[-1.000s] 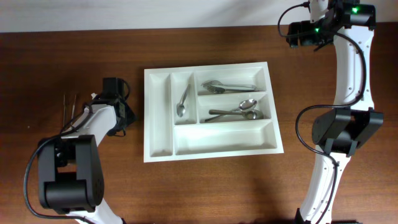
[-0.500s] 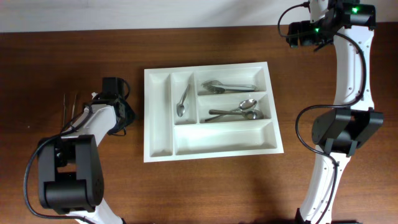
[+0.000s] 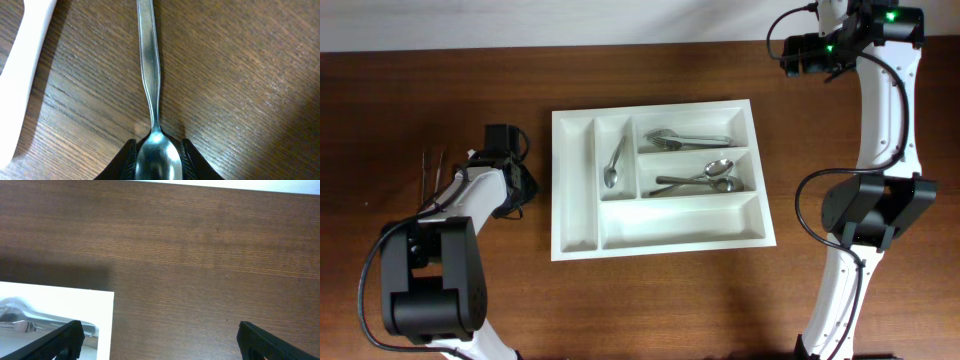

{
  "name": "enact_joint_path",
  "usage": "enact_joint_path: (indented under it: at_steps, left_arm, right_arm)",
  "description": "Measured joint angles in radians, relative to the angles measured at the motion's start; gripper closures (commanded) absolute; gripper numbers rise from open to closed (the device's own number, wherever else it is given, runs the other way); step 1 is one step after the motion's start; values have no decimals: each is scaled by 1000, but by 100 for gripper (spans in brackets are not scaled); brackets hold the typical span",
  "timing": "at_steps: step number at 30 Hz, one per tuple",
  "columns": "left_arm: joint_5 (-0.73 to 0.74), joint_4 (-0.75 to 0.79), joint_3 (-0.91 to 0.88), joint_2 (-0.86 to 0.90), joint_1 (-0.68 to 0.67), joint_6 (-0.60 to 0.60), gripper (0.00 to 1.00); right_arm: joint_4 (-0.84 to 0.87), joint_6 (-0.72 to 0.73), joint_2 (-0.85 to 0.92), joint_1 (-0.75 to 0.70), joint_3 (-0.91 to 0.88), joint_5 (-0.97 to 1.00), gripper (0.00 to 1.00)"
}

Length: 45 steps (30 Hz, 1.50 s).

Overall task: Pack container
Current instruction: 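Place the spoon into the narrow compartment beside the first one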

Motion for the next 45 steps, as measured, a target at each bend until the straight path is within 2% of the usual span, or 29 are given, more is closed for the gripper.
enact_joint_path:
  at_steps: [7,21,32,37,45]
  left_arm:
    - [15,-44,32,-13,0,0,98]
    - [77,-77,100,-250,-22,5,98]
    - [165,-57,100,-252,-228,104,98]
    - [168,-57,100,-252,-321,153,98]
    - [137,-31,100,-250,-398,174,98]
  right_arm:
    - [0,0,0,0,0,0,1]
    - [0,1,0,0,0,0,1]
    - [0,0,0,0,0,0,1]
    - [0,0,0,0,0,0,1]
    - [0,0,0,0,0,0,1]
